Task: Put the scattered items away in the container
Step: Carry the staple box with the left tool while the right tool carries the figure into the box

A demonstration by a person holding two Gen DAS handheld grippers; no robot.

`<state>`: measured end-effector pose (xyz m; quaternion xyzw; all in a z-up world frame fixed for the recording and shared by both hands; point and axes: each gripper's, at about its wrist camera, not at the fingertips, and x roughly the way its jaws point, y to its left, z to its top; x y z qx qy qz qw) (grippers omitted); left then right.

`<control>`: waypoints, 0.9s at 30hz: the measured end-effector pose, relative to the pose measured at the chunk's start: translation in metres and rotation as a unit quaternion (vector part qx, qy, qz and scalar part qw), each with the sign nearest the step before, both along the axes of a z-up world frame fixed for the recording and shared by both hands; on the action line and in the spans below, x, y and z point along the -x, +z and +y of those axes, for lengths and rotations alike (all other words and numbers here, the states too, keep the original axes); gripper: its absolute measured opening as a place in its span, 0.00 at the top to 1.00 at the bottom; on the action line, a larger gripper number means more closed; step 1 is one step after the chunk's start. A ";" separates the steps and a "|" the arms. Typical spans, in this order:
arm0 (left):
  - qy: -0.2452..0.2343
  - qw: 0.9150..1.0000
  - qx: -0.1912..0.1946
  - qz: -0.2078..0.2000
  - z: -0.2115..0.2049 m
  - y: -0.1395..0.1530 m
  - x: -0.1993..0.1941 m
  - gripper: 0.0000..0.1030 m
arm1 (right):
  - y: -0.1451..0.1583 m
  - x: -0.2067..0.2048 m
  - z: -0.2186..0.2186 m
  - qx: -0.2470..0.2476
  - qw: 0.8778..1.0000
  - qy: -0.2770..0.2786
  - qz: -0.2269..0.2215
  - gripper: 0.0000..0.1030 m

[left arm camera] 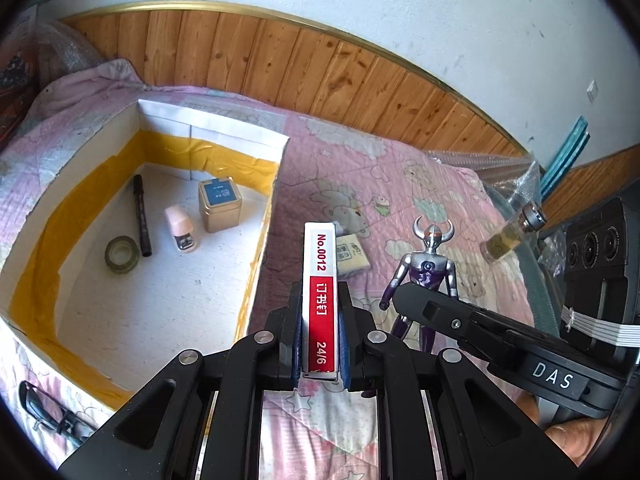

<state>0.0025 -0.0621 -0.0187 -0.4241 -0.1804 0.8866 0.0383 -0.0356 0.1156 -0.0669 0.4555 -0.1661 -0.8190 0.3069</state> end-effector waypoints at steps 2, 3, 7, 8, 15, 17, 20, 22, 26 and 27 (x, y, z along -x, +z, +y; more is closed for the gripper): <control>0.002 1.000 0.002 0.001 -0.003 0.000 -0.001 0.86 | 0.002 -0.001 -0.005 -0.001 1.000 0.004 0.005 0.84; 0.003 1.000 0.003 0.002 -0.004 0.001 -0.001 0.86 | 0.004 -0.001 -0.008 -0.002 1.000 0.006 0.007 0.84; 0.007 1.000 0.004 0.006 -0.012 0.002 -0.003 0.86 | 0.008 -0.003 -0.019 -0.006 1.000 0.012 0.016 0.84; 0.008 1.000 0.004 0.007 -0.014 0.002 -0.003 0.86 | 0.008 -0.003 -0.021 -0.006 1.000 0.013 0.018 0.84; 0.021 1.000 -0.003 0.013 -0.036 0.004 -0.004 0.86 | 0.009 -0.002 -0.039 -0.014 0.999 0.022 0.023 0.84; 0.026 1.000 -0.006 0.014 -0.045 0.005 -0.003 0.86 | 0.009 -0.002 -0.045 -0.018 0.999 0.024 0.025 0.84; 0.029 0.999 -0.009 0.016 -0.057 0.005 -0.003 0.86 | 0.010 -0.002 -0.054 -0.028 0.999 0.026 0.035 0.84; 0.032 0.999 -0.010 0.016 -0.065 0.004 -0.003 0.86 | 0.011 -0.001 -0.059 -0.034 0.998 0.027 0.041 0.84; 0.034 0.999 -0.014 0.012 -0.078 0.001 0.000 0.86 | 0.010 0.002 -0.068 -0.037 0.998 0.029 0.042 0.84; 0.034 0.999 -0.014 0.011 -0.080 0.000 0.000 0.86 | 0.009 0.003 -0.070 -0.037 0.998 0.029 0.041 0.84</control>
